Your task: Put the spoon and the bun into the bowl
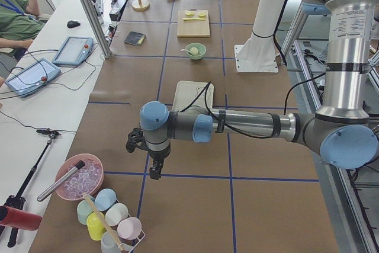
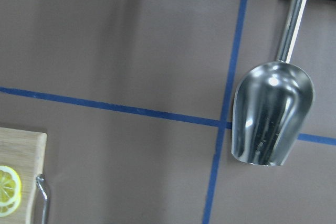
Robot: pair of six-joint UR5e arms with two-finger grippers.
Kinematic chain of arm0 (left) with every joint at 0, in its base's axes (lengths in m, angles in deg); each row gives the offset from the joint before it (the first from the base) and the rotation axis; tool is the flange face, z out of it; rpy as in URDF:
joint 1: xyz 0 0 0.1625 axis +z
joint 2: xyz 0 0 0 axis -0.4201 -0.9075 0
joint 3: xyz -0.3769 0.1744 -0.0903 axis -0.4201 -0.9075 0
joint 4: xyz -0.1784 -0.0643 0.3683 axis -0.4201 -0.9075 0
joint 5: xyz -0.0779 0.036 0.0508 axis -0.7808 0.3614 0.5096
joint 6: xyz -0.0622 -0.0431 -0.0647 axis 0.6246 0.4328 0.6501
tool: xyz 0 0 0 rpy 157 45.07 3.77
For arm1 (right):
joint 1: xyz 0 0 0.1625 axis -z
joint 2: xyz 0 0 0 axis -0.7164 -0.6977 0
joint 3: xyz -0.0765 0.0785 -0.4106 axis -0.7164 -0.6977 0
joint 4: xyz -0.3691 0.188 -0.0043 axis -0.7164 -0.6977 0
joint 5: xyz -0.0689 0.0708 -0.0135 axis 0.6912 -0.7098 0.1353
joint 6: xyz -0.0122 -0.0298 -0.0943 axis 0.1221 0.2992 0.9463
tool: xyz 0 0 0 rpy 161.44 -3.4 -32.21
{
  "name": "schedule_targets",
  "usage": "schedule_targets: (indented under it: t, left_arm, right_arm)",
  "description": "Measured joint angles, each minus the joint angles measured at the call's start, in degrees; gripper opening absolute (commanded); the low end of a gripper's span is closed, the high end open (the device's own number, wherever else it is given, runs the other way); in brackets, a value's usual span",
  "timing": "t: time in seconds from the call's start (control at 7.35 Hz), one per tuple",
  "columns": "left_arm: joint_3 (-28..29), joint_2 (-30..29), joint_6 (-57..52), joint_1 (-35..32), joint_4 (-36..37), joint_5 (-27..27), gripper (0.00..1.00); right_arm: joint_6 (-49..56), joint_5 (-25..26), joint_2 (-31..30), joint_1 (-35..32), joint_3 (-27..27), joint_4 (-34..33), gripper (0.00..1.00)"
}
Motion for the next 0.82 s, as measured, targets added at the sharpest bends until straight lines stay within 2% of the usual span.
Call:
schedule_targets:
  t: [0.41,0.82]
  left_arm:
    - [0.1,0.02,0.0,-0.01,-0.06,-0.01,1.0]
    - [0.12,0.63,0.0,-0.02,-0.1,-0.06,1.0]
  right_arm:
    - [7.21,0.11,-3.08,-4.9,-3.89,0.33,1.0]
    - [5.15,0.43,-4.73,-5.34,-3.05,0.54,1.0]
